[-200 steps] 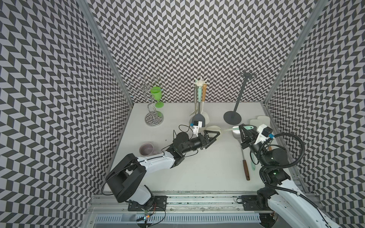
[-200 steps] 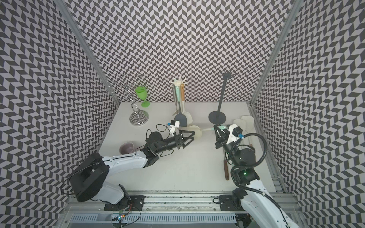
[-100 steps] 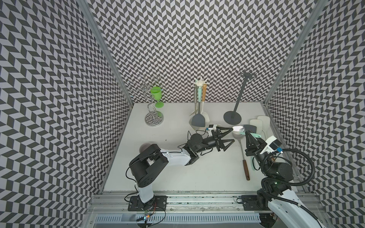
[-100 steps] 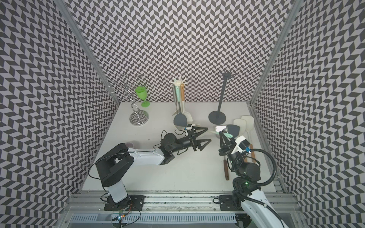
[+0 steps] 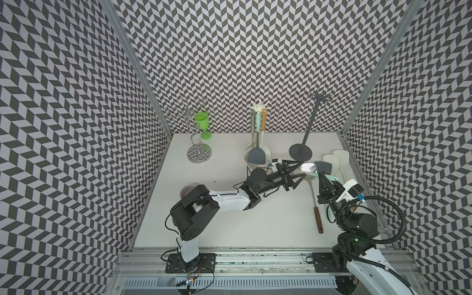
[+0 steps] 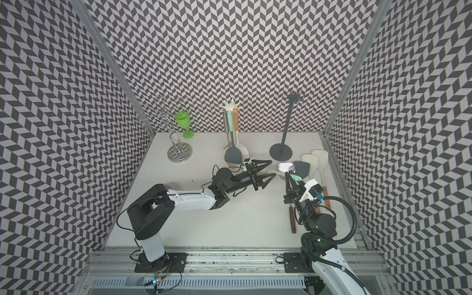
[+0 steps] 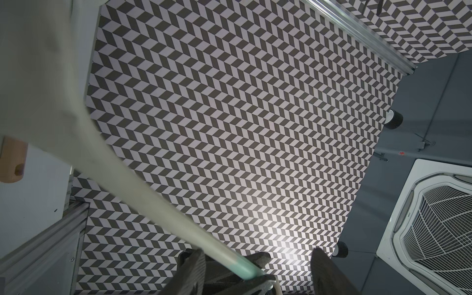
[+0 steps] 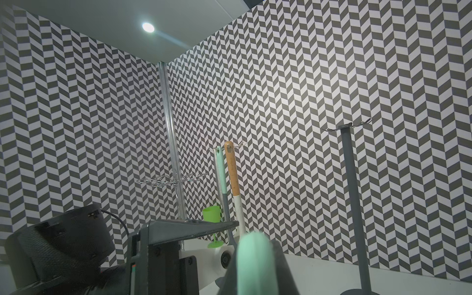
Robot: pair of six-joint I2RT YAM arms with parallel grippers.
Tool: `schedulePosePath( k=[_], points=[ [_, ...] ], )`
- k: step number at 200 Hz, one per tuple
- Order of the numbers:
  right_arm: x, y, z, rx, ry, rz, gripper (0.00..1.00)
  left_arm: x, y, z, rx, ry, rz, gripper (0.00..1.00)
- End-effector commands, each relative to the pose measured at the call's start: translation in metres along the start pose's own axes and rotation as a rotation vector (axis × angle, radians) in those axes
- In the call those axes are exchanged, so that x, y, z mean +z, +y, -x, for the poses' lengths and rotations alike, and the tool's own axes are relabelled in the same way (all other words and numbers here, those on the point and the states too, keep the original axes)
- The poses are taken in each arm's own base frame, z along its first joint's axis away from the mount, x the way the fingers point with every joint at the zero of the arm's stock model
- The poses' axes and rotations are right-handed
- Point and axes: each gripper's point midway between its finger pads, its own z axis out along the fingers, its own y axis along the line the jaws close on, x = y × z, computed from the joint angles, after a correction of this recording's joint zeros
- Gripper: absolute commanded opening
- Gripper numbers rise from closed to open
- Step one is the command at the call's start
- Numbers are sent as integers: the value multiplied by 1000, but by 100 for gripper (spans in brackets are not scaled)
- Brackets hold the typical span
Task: Take the spatula off the kitchen utensil rack
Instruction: Place the spatula at the center of the board.
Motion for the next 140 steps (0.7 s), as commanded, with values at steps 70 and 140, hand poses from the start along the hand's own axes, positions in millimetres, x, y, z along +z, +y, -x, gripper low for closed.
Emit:
schedulePosePath(
  k=[70, 140],
  points=[
    [-3, 7, 29, 4, -110, 21, 0, -1, 29, 34, -10, -122, 117, 64],
    [-4, 10, 24, 15, -101, 38, 0, 0, 33, 57, -12, -166, 134, 33]
  ],
)
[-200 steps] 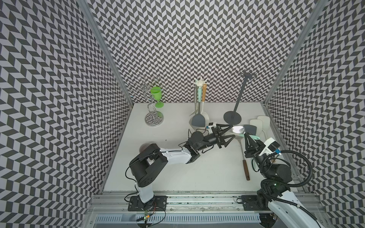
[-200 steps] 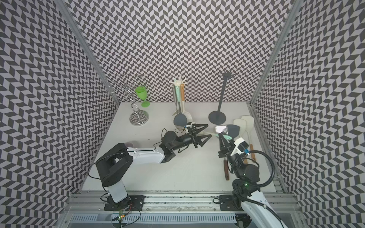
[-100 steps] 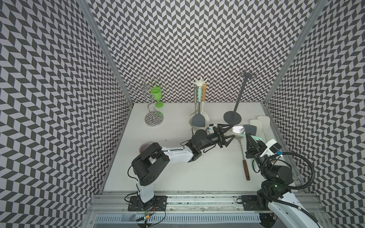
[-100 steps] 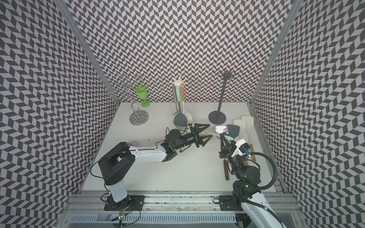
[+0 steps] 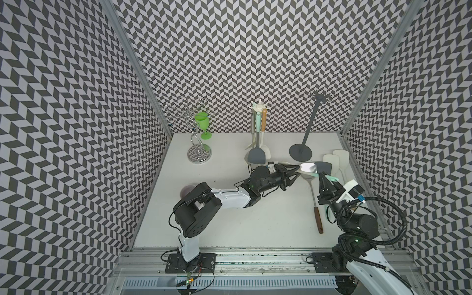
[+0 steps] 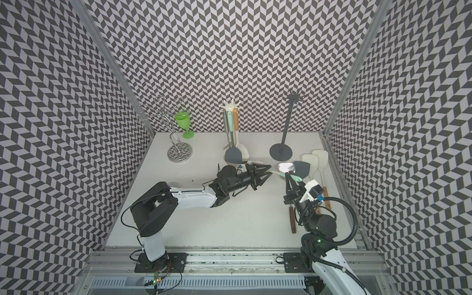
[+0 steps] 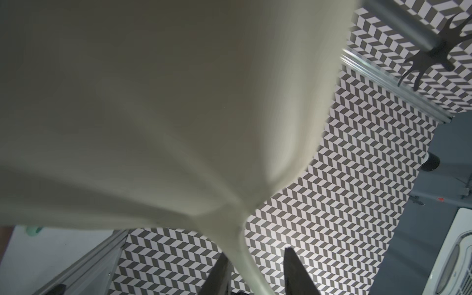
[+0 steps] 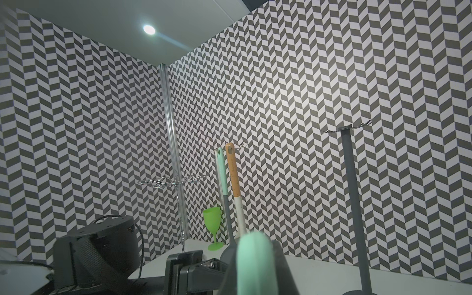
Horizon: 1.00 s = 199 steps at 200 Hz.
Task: Take the spatula off the kitchen utensil rack
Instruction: Place the spatula at the center of the board.
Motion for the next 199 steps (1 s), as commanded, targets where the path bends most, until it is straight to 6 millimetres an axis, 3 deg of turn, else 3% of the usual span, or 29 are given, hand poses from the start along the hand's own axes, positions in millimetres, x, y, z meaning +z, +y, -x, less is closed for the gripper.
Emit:
schedulePosePath(
  k=[1, 54, 81, 130, 162, 180, 183, 199],
  points=[
    [-2, 9, 23, 15, -94, 39, 0, 5, -5, 10, 11, -25, -2, 33],
    [-3, 16, 18, 26, -84, 75, 0, 14, 0, 14, 16, -20, 25, 20],
    [-2, 22, 15, 32, -74, 96, 0, 14, -1, 14, 29, -22, 31, 0],
    [0, 32, 9, 38, -47, 130, 0, 2, 3, 18, 68, -48, 56, 0],
    [5, 28, 5, 59, 4, 104, 41, -22, 8, 27, 83, -117, 76, 0],
    [5, 13, -3, 107, 62, 10, 58, -31, 10, 34, 98, -141, 95, 0],
    [8, 12, 8, 113, 45, 0, 60, -32, 11, 36, 101, -143, 100, 0],
    [8, -7, 9, 149, 84, -122, 69, -34, 15, 41, 122, -151, 126, 0]
  ],
)
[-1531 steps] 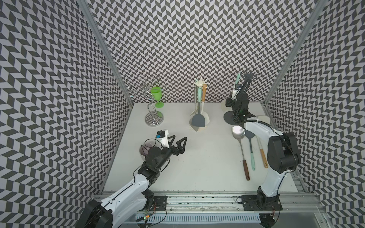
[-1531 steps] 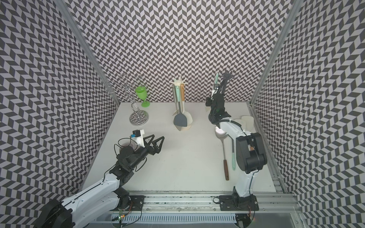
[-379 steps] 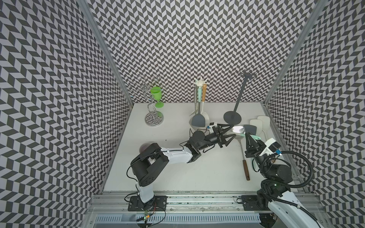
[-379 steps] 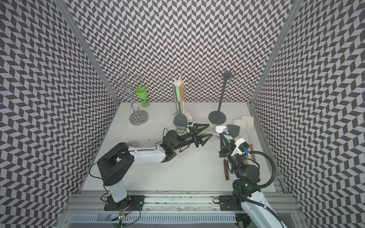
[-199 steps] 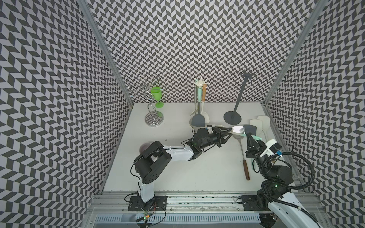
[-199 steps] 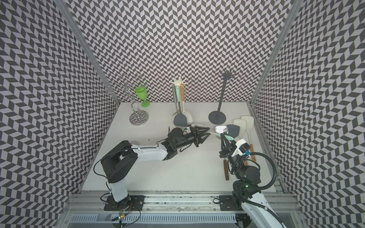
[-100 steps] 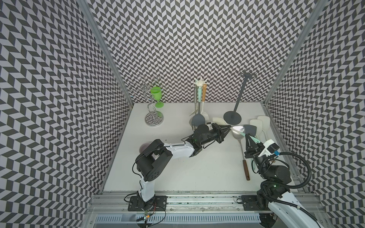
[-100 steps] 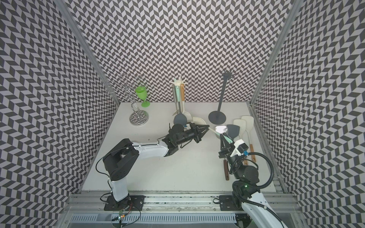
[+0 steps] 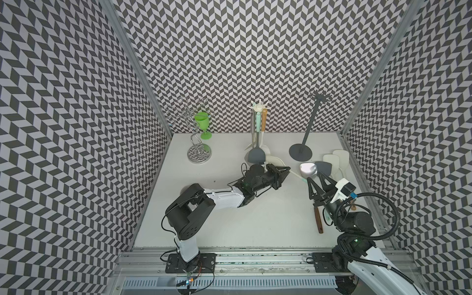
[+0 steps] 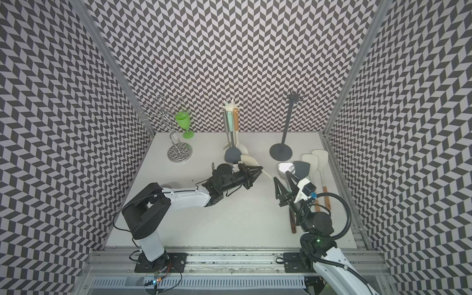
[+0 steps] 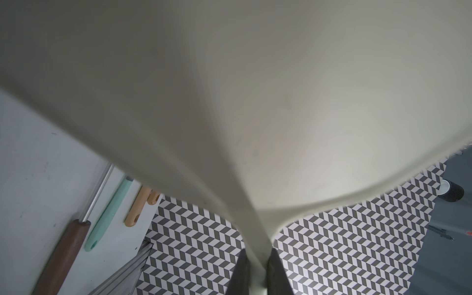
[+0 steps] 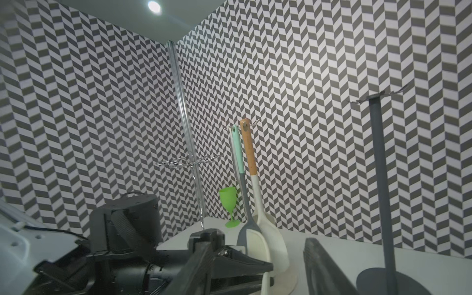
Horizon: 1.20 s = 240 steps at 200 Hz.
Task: Take the spatula off the kitchen utensil rack
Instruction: Place the spatula at the center of the board.
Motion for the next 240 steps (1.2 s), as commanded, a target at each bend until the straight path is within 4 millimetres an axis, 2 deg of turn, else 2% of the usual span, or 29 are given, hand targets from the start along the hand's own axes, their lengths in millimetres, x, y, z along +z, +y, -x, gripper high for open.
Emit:
schedulePosePath(
  k=[1, 11, 25, 42, 56, 72, 78, 103, 121, 178, 200, 240],
  points=[
    [1, -19, 26, 85, -23, -141, 70, -6, 3, 8, 92, -26, 37, 0],
    [0, -37, 25, 101, -3, -251, 72, -7, 7, 11, 109, -31, 54, 0],
    [-4, -67, 14, 106, 101, -457, 79, -8, 14, 16, 128, -43, 82, 0],
    [2, -78, 13, 48, 188, -542, 84, -9, 20, 24, 166, -64, 117, 0],
    [3, -92, 9, 44, 234, -650, 92, -9, 27, 29, 196, -79, 155, 0],
    [8, -98, 5, 33, 291, -707, 97, -10, 31, 35, 249, -95, 186, 0],
    [11, -99, 3, 40, 309, -721, 100, -9, 32, 36, 276, -99, 204, 0],
    [25, -100, -9, 66, 387, -747, 100, 0, 32, 34, 436, -105, 283, 0],
    [32, -99, -15, 96, 423, -760, 100, 7, 41, 31, 534, -93, 349, 0],
    [45, -89, -9, 162, 408, -690, 100, 37, 66, 14, 875, -5, 520, 0],
    [49, -88, -12, 188, 424, -659, 100, 48, 78, 9, 957, 48, 569, 0],
    [49, -92, -18, 228, 429, -643, 100, 64, 113, 11, 1002, 140, 662, 0]
  ],
)
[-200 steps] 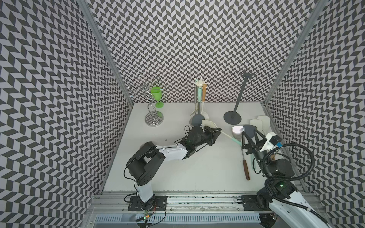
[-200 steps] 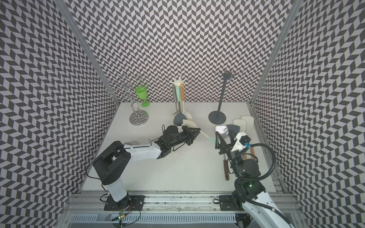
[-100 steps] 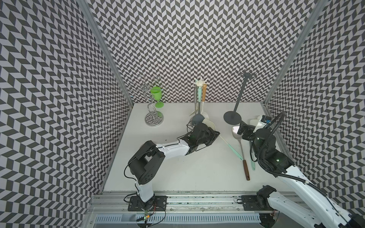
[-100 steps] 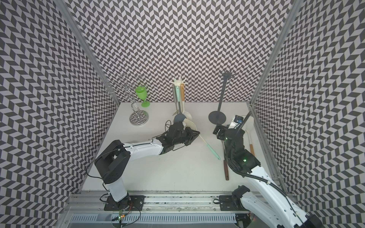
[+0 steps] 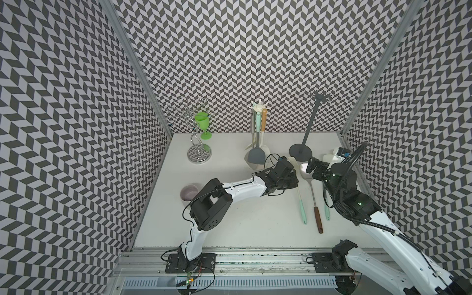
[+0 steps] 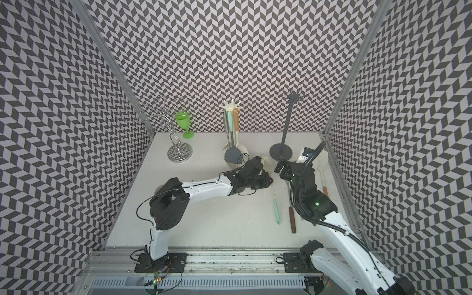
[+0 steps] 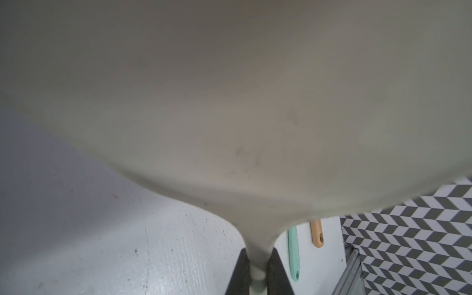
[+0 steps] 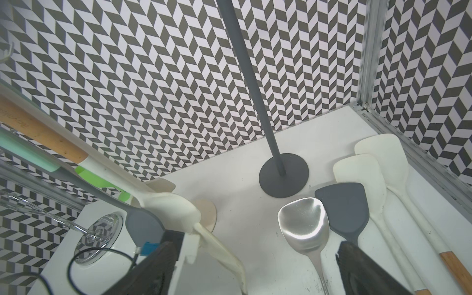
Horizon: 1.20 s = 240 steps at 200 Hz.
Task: Take the spatula off the kitchen utensil rack
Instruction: Place the spatula at the center of the board.
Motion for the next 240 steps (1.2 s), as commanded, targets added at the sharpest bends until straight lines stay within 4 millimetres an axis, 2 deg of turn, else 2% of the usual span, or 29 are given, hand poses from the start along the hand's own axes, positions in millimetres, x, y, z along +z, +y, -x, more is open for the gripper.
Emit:
schedulePosePath(
  k=[1, 42, 67, 102, 149, 164, 177, 240],
  points=[
    [-1, 9, 11, 62, -21, 58, 100, 13, 6, -10, 102, 67, 39, 0],
    [2, 3, 0, 78, -3, 59, 100, 44, 24, -33, 104, 175, 96, 0],
    [6, 0, -5, 78, 0, 53, 100, 54, 34, -38, 93, 196, 120, 0],
    [7, -4, 0, 76, -22, 39, 100, 66, 52, -42, 81, 221, 176, 0],
    [6, -6, 3, 79, -47, 37, 100, 72, 72, -54, 39, 265, 228, 0],
    [6, -5, 2, 79, -47, 37, 100, 72, 76, -59, 24, 276, 235, 3],
    [6, -5, 2, 82, -48, 43, 100, 72, 77, -63, 13, 287, 234, 6],
    [5, -4, -1, 95, -44, 59, 100, 73, 81, -70, -75, 301, 226, 5]
  ],
)
